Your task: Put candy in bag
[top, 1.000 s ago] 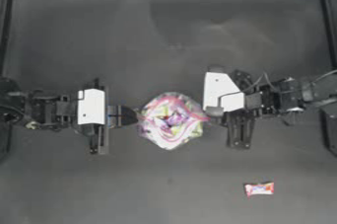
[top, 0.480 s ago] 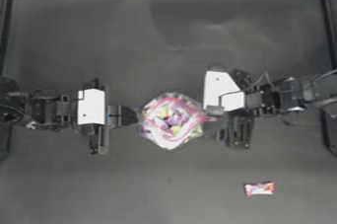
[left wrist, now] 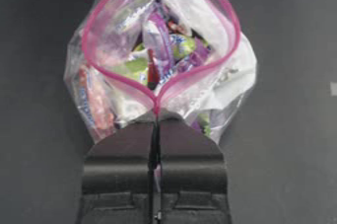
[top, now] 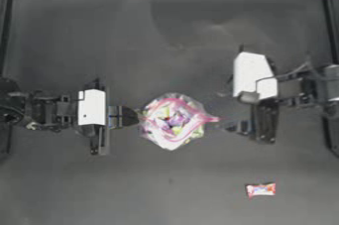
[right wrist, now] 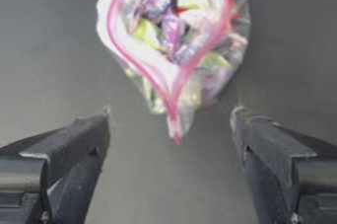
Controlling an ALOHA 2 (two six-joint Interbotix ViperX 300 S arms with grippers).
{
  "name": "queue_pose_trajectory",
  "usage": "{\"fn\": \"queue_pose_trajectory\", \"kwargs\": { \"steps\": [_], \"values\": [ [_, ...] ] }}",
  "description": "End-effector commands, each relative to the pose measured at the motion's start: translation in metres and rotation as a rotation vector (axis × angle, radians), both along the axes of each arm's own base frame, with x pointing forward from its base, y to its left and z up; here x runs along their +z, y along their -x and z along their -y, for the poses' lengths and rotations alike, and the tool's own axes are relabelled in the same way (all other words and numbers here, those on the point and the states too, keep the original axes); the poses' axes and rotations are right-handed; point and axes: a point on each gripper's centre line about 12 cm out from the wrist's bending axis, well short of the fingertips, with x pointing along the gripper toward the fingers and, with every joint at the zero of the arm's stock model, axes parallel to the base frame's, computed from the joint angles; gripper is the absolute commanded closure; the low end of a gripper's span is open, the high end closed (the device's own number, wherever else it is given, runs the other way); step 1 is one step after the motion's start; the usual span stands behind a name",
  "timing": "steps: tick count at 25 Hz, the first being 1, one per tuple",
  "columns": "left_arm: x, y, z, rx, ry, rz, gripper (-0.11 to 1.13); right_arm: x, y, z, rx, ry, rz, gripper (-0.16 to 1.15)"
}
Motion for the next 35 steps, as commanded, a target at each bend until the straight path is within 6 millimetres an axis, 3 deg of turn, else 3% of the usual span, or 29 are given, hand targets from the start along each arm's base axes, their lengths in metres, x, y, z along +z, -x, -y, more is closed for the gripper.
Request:
{"fn": "queue_pose_trajectory", "kwargs": {
  "steps": [1, 7, 17, 26, 35],
  "values": [
    [0.013, -0.006, -0.001, 0.0, -0.006, 0.047, 0.98, 0.035, 0.015, -0.003, 0.004, -0.004, 0.097, -0.01],
    [0.014, -0.006, -0.001, 0.0, -0.006, 0.05, 0.98, 0.051, 0.05, -0.007, 0.003, -0.009, 0.148, -0.01],
    [0.014, -0.006, -0.004, 0.009, -0.006, 0.05, 0.98, 0.041, 0.092, -0.022, 0.012, -0.113, 0.186, 0.0],
    [0.014, -0.006, -0.004, 0.011, -0.004, 0.049, 0.98, 0.025, 0.102, -0.039, -0.021, -0.206, 0.056, 0.02],
    [0.013, -0.006, -0.006, 0.016, -0.005, 0.049, 0.98, 0.008, 0.099, -0.07, -0.035, -0.197, -0.096, 0.11]
  ]
}}
